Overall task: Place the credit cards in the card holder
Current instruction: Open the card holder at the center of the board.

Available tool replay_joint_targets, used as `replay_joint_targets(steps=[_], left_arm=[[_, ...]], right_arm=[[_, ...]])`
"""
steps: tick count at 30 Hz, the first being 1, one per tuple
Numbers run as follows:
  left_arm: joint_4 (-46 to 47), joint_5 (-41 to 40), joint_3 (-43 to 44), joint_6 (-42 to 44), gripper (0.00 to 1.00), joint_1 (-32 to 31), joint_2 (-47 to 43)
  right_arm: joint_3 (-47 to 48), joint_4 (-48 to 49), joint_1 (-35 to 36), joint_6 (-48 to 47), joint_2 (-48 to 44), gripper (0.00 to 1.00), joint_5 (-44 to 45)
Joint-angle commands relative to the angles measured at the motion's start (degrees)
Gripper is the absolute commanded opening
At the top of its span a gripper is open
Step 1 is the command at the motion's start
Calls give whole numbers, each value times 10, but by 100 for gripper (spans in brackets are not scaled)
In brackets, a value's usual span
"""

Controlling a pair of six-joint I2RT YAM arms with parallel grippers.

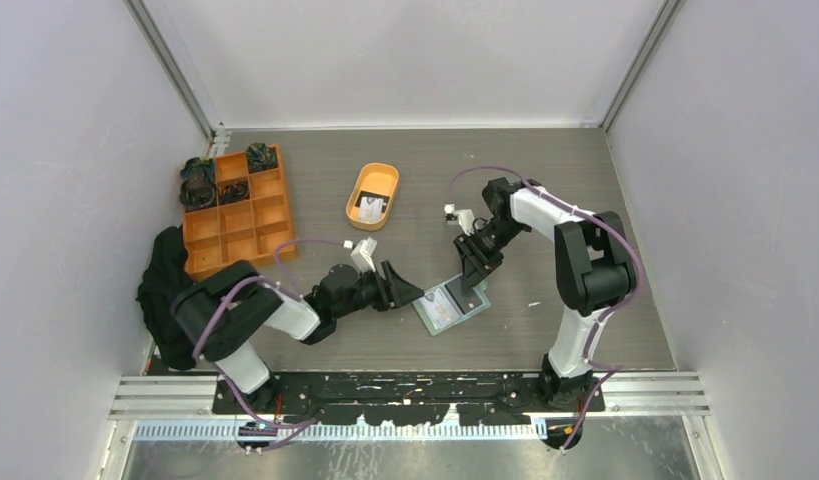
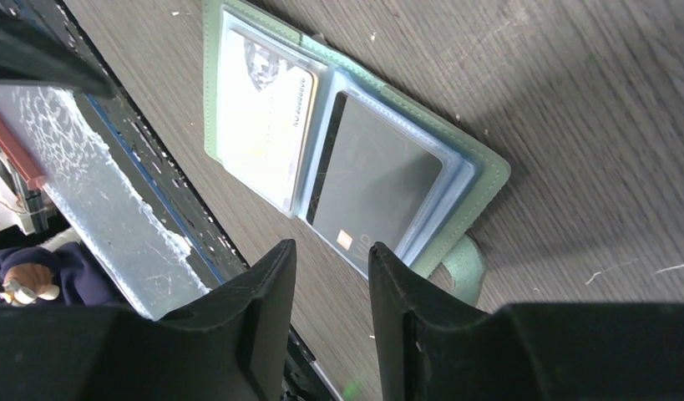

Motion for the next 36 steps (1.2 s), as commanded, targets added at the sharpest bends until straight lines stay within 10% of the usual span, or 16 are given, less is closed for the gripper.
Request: replay_joint_targets(steps=[1, 10, 25, 36], left_arm=[[217, 58, -26, -109, 51, 9, 94], [248, 44, -36, -155, 51, 8, 177], [-126, -59, 0, -53, 48, -44, 14], [-150, -60, 31, -51, 43, -60, 38]], right_arm=[[18, -7, 9, 15, 7, 43, 16], [20, 0, 12, 34, 33, 43, 51], [22, 9, 13, 47, 27, 46, 88], [44, -40, 8, 34, 38, 44, -1]])
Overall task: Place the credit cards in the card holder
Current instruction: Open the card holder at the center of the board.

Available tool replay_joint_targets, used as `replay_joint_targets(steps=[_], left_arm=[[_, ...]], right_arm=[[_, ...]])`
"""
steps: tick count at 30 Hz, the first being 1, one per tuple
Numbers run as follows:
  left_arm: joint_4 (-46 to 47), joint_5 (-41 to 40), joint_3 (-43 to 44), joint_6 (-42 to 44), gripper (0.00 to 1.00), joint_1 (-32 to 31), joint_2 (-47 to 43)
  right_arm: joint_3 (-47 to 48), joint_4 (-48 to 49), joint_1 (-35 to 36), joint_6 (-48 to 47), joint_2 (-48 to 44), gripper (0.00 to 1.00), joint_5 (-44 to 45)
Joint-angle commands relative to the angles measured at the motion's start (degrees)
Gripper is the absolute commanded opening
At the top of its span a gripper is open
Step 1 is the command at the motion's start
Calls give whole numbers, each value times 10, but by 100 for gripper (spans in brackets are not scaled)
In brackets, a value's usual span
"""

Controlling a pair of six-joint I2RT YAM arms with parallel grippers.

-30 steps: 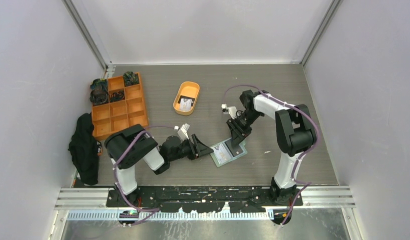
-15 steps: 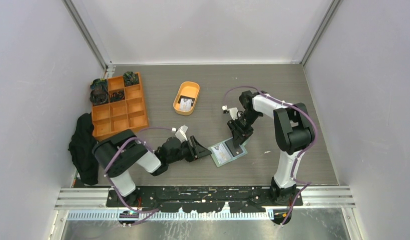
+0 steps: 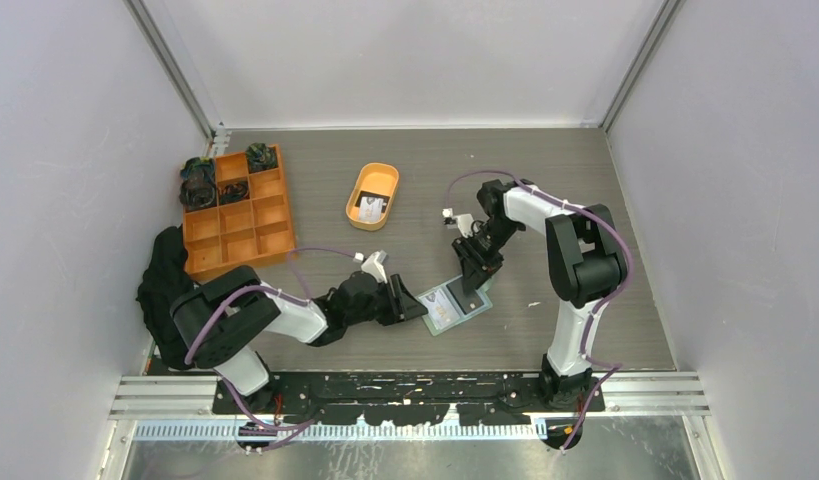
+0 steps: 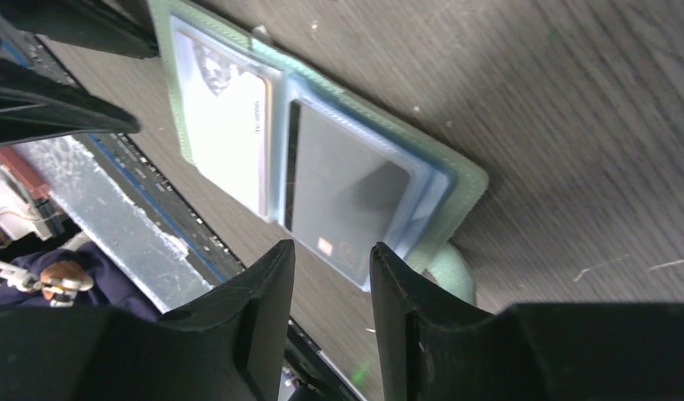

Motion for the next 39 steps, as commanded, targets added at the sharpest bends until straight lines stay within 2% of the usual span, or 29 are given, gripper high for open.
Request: replay_joint_targets(steps=[1, 7, 13, 23, 39], left_arm=[[-26, -12, 13, 17, 43, -3, 13], [-29, -13, 19, 17, 41, -3, 16], [-38, -13, 24, 21, 41, -3, 14], [-49, -13, 31, 24, 40, -3, 19], [-60, -6, 52, 30, 35, -3, 31]], right_arm=[[30, -38, -3, -14, -9, 44, -73], [32, -46, -6, -17, -10, 43, -98], [19, -8, -6, 10, -8, 43, -21], [14, 3, 0, 19, 20, 43, 35], [39, -52, 2, -2, 30, 43, -70]])
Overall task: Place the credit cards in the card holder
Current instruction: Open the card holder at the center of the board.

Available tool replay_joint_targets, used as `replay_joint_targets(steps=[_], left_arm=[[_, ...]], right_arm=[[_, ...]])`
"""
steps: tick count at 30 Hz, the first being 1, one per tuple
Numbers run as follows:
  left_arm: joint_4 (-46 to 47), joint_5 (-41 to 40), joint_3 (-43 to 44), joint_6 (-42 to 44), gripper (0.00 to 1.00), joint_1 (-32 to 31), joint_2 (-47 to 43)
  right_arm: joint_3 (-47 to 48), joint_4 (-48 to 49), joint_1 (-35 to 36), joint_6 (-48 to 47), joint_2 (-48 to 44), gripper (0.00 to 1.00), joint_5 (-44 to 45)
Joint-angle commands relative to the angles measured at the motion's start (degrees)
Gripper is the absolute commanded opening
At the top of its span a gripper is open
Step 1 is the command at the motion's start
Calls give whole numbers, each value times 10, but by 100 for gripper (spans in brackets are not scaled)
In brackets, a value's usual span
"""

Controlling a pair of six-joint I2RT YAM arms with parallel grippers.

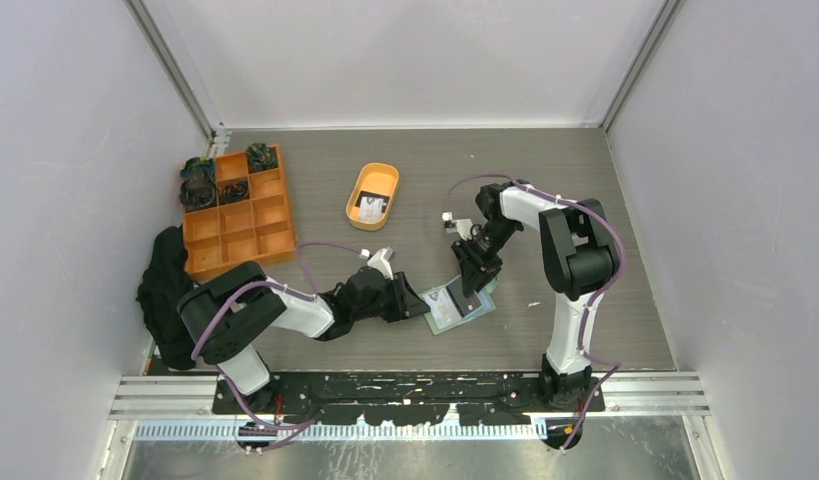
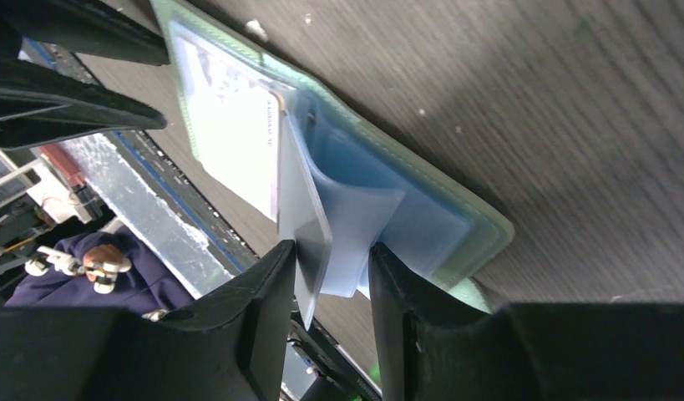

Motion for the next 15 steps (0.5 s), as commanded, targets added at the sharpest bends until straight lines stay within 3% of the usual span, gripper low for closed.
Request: replay_joint_targets(steps=[1, 15], left_arm=[[-27, -7, 13, 18, 35, -3, 9], [-43, -7, 20, 23, 35, -2, 3]], right_arm=[[22, -26, 3, -9, -10, 43, -61], [30, -59, -1, -41, -14, 44, -128]])
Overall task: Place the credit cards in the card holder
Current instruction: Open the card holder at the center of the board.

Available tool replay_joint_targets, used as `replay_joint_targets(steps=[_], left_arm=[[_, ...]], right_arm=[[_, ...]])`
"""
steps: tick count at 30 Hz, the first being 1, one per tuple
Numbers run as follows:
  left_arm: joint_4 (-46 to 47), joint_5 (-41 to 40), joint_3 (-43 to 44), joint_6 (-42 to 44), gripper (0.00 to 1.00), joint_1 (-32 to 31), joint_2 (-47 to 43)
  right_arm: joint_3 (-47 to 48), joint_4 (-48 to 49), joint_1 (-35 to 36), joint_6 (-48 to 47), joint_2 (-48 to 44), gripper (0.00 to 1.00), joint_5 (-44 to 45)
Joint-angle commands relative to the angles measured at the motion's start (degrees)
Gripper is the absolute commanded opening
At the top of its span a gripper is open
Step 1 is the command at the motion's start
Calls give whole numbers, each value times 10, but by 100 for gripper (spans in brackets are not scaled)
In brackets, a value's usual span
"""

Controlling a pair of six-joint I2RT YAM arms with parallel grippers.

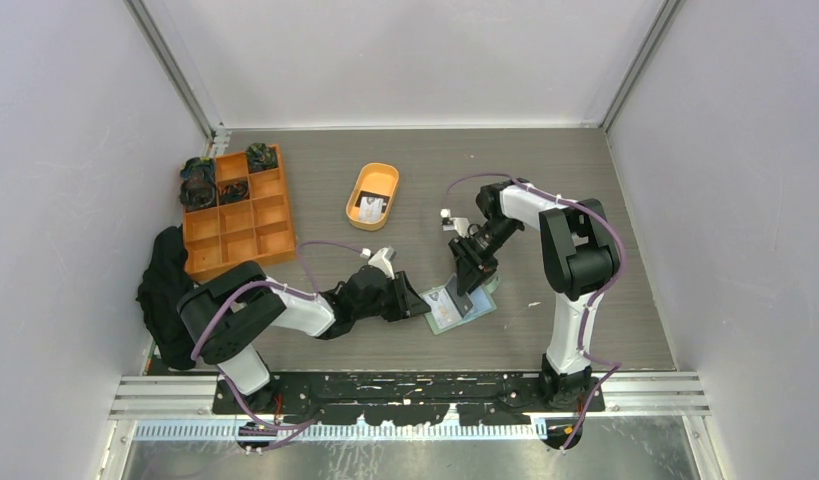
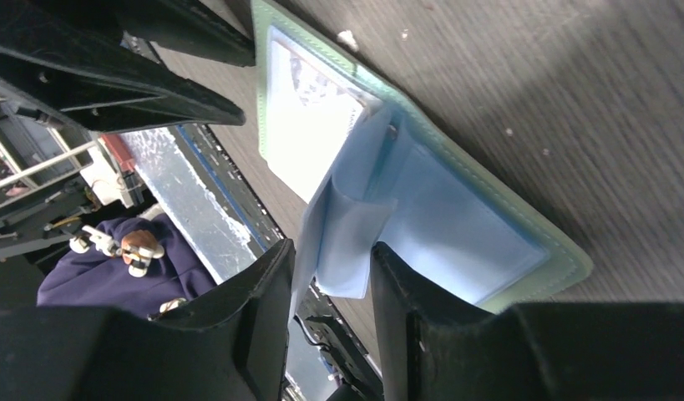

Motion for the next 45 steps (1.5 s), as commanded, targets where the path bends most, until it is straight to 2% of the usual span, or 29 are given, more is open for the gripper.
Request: replay_joint_targets(steps=[1, 17, 24, 30, 35, 40, 42, 45], left_arm=[[-27, -8, 9, 22, 35, -3, 0], [-40, -9, 12, 27, 35, -3, -8], [-51, -9, 18, 30, 35, -3, -12], [-57, -8, 20, 33, 35, -3, -18], [-76, -19, 11, 43, 36, -3, -47], [-117, -40, 4, 72, 37, -3, -109], [-121, -43, -2, 85, 38, -3, -134], [-95, -33, -12, 96, 39, -3, -158]], right_arm=[[24, -36, 0, -29, -15, 45, -55], [28, -59, 0, -56, -10, 50, -78], [20, -32, 2, -34, -13, 41, -49], [3, 12, 13, -22, -41, 42, -7], [-28, 75, 18, -22, -117, 45, 37], [-120, 222, 18, -36, -249, 51, 106], [-169, 272, 18, -79, -310, 52, 71], [-246, 283, 18, -223, -383, 54, -59]])
